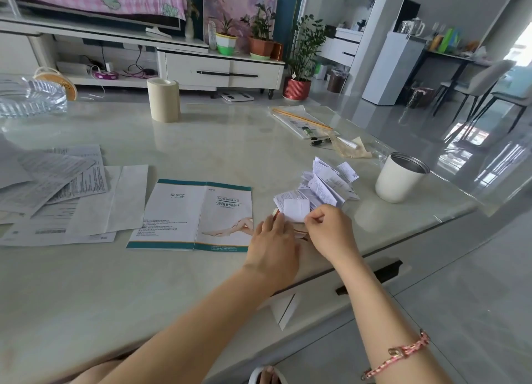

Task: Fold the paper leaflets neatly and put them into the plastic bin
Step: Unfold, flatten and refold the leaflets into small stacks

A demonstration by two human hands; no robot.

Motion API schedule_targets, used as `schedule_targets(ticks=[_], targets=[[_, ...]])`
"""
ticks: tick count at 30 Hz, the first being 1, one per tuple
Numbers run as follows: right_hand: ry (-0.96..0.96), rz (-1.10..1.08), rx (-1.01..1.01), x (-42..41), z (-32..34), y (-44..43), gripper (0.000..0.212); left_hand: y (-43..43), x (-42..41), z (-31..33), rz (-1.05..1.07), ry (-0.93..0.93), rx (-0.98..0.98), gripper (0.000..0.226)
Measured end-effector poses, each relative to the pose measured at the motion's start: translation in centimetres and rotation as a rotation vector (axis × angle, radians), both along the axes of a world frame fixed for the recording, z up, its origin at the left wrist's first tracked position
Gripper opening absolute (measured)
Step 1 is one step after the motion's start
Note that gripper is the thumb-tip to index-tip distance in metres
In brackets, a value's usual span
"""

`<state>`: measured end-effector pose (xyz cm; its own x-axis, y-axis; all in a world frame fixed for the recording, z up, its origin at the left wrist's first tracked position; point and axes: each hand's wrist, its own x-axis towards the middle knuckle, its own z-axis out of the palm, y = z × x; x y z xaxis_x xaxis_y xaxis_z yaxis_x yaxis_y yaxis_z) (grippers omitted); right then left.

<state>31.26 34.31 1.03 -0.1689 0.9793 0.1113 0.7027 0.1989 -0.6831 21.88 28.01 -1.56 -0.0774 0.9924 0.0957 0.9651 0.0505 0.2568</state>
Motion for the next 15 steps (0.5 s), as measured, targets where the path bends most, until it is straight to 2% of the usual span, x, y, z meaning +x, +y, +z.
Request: schedule_targets(ticks=[5,8,9,11,15], targets=[[0.077,0.006,0.031,-0.4,1.6,-0.6,0.013,-1.1,-0.8,0.7,0.030,0.023,0.034,0.045],[0.141,0.018,0.084,-1.2,3.0,-1.5,0.016,-2.3,-1.4,1.9,0.038,-0.022,0.038,0.069],[0.161,0.025,0.097,-1.7,3.4,-1.9,0.017,-2.8,-1.8,2.3,0.049,-0.055,0.030,0.070],[0.208,0.041,0.108,-2.8,3.9,-2.6,0.014,-3.5,-3.1,3.1,0.098,-0.127,0.023,0.048],[0.230,0.131,0.082,-6.9,3.6,-4.4,0.010,-4.5,-8.5,3.8,0.331,-0.206,0.103,0.042]])
